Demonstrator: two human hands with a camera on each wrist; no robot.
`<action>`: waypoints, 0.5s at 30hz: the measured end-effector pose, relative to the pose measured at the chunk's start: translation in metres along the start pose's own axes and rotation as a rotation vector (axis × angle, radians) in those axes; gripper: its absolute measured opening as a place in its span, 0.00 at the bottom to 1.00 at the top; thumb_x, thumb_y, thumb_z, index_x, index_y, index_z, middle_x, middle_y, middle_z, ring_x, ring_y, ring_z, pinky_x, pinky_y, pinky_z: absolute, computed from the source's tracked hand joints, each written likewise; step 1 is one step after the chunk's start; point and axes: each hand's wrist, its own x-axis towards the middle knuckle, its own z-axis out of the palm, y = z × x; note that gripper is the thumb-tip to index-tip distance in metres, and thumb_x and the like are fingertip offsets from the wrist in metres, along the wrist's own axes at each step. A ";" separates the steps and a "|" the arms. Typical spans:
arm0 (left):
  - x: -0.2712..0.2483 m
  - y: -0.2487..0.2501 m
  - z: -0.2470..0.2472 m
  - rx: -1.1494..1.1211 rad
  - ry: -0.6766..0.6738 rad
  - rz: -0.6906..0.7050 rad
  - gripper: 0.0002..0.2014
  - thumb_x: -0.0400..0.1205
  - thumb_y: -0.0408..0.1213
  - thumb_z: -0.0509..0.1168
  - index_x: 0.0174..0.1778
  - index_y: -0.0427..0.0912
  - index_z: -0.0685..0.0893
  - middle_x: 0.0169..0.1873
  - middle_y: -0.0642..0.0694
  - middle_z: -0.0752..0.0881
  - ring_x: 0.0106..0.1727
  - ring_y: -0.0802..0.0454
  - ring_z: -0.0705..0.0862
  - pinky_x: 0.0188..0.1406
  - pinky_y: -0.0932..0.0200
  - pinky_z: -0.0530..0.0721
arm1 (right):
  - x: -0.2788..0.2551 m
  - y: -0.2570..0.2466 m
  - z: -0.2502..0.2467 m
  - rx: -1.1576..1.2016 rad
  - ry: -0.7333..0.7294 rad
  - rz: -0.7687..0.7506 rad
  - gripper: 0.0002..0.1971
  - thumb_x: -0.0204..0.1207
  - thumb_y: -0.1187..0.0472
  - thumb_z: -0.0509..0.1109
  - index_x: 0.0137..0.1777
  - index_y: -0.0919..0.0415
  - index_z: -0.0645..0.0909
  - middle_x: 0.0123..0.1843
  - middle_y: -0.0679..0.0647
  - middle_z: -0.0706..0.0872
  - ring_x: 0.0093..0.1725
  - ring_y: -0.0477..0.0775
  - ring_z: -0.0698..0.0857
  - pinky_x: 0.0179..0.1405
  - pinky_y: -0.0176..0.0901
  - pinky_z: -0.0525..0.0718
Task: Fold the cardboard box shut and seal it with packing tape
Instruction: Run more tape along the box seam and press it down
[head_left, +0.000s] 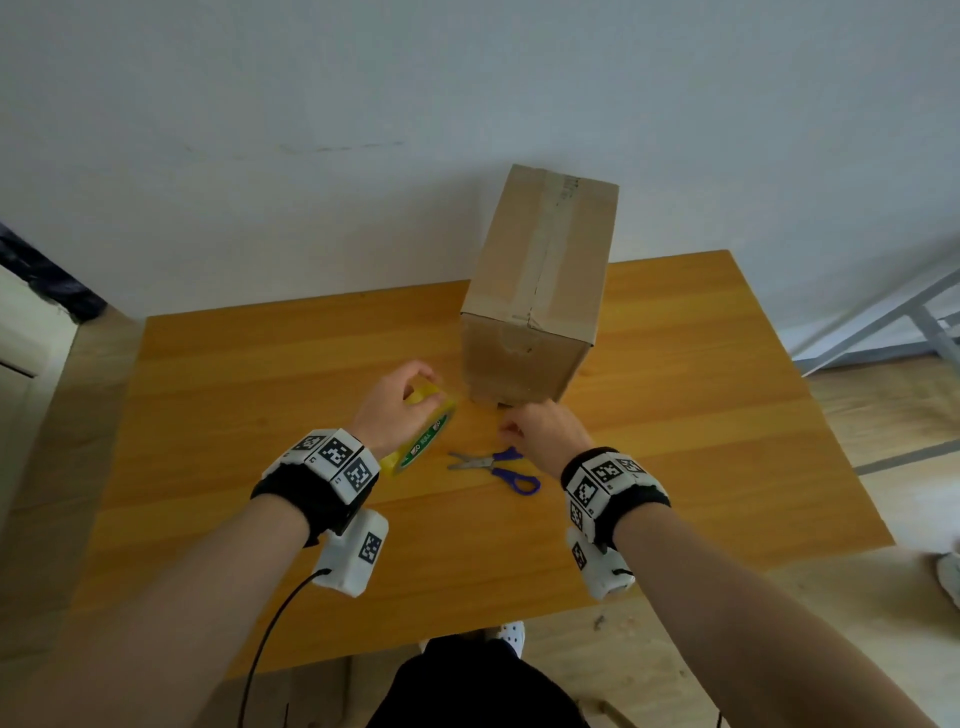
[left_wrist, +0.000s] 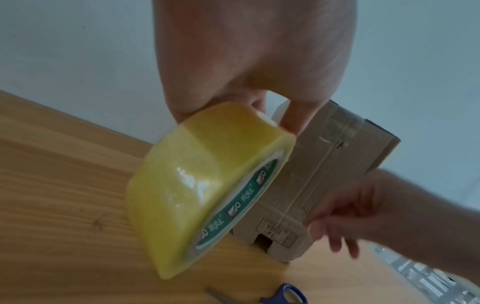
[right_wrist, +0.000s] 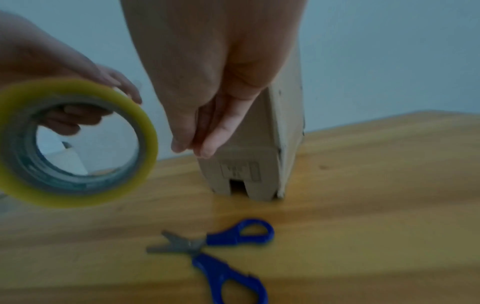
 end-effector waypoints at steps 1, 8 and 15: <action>-0.002 0.002 -0.002 -0.002 0.004 0.006 0.07 0.81 0.41 0.64 0.54 0.50 0.77 0.50 0.49 0.80 0.53 0.48 0.78 0.54 0.44 0.81 | -0.002 -0.004 -0.009 -0.035 0.060 -0.052 0.13 0.83 0.57 0.62 0.53 0.61 0.86 0.47 0.58 0.89 0.47 0.60 0.87 0.43 0.48 0.85; -0.009 0.018 -0.020 -0.011 -0.004 0.028 0.05 0.81 0.41 0.64 0.52 0.51 0.77 0.57 0.47 0.79 0.66 0.46 0.75 0.60 0.49 0.76 | -0.014 -0.010 -0.070 -0.292 0.926 -0.370 0.13 0.78 0.52 0.68 0.46 0.63 0.85 0.44 0.56 0.86 0.39 0.54 0.82 0.32 0.41 0.79; -0.019 0.032 -0.028 -0.024 0.009 0.170 0.04 0.80 0.37 0.65 0.47 0.51 0.78 0.31 0.59 0.74 0.34 0.63 0.74 0.31 0.64 0.71 | -0.002 0.003 -0.089 -0.319 0.470 -0.188 0.36 0.78 0.38 0.38 0.82 0.55 0.58 0.83 0.55 0.61 0.82 0.57 0.61 0.80 0.52 0.57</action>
